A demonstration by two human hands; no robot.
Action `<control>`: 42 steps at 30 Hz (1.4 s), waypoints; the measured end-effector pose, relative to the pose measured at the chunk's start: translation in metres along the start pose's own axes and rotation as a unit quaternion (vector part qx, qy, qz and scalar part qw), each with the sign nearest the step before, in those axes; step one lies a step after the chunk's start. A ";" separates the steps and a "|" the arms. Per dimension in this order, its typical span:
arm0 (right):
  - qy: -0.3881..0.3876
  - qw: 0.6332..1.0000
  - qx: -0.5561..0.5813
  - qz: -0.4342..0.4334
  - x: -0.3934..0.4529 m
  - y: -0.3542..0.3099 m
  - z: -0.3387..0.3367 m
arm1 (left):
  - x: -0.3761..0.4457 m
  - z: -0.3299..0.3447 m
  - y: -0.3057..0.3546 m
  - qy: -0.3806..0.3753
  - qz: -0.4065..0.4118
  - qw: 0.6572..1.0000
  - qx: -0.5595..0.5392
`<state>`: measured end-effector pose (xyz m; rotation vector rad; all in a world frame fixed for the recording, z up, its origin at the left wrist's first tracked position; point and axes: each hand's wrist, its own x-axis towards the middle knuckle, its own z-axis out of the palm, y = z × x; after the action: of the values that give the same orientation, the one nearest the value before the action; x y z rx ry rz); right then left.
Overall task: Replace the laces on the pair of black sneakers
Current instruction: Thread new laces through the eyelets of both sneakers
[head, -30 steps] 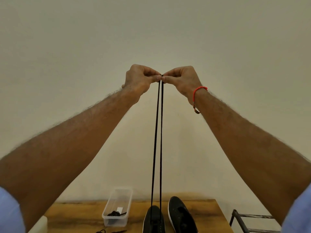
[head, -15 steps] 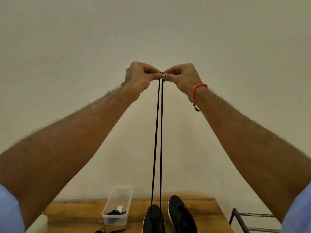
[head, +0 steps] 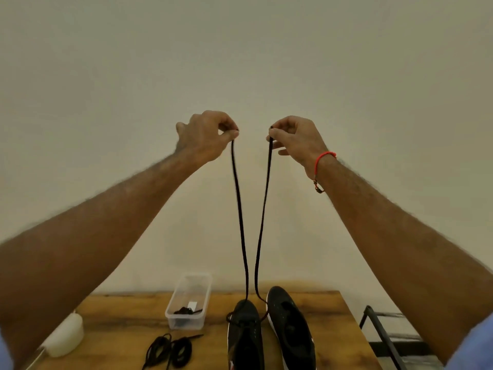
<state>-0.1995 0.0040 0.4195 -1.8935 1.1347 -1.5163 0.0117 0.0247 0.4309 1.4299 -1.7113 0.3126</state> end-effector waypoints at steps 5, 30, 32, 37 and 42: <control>-0.025 0.998 0.009 0.058 -0.019 0.045 0.007 | -0.028 0.019 -0.057 -0.028 -0.034 0.998 -0.043; -0.232 0.934 -0.144 0.231 -0.202 0.307 0.137 | -0.318 0.245 -0.127 -0.407 -0.260 0.870 -0.100; -0.253 0.930 -0.142 0.224 -0.198 0.310 0.141 | -0.316 0.255 -0.123 -0.439 -0.249 0.860 -0.074; -0.367 0.902 -0.153 0.168 -0.207 0.311 0.148 | -0.322 0.263 -0.123 -0.441 -0.256 0.859 -0.057; -0.453 0.872 -0.131 0.128 -0.207 0.305 0.143 | -0.318 0.263 -0.131 -0.450 -0.253 0.854 -0.065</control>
<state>-0.1710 -0.0151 0.0253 -2.1243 1.0679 -0.2192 0.0030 0.0246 -0.0020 2.0126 -1.8694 -0.8857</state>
